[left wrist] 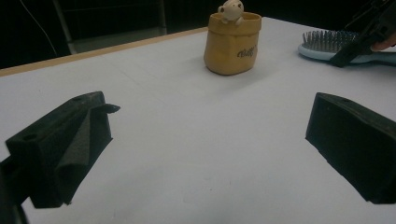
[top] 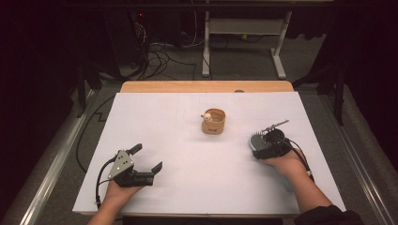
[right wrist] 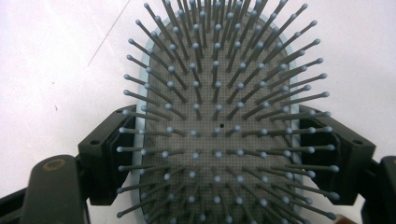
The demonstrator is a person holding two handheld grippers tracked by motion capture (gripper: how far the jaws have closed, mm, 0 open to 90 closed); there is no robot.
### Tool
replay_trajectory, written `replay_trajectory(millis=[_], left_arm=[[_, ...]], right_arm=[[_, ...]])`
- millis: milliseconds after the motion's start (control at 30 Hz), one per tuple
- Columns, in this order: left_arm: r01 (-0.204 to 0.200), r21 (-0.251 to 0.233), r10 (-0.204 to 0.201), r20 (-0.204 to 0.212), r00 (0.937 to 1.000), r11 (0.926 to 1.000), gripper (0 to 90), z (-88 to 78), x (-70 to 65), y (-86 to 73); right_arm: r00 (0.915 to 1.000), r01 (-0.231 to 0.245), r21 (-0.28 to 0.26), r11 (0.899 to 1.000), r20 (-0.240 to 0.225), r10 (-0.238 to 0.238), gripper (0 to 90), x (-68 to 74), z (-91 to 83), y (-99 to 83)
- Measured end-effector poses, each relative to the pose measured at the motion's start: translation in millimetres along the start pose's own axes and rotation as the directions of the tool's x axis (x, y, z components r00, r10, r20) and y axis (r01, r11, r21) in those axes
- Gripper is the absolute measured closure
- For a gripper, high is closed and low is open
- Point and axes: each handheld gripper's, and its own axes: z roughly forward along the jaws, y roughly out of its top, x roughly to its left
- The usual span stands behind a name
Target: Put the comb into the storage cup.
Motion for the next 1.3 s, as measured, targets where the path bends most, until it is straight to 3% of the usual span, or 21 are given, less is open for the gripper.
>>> replay_trajectory(millis=[900, 1300], left_arm=[[0.003, -0.005, -0.003, -0.001, 1.0000, 1.0000, 1.1, -1.2, -0.1, 0.9], [0.003, -0.002, -0.003, -0.004, 1.0000, 1.0000, 1.1, -0.4, 0.7, 0.2]], right_arm=[[0.9999, -0.013, -0.067, 0.998, -0.006, 0.012, 20.7, -1.5, -4.1, -5.5], [0.9999, 0.015, -0.124, 0.992, 0.009, -0.014, 20.8, -0.8, -12.0, -6.0]])
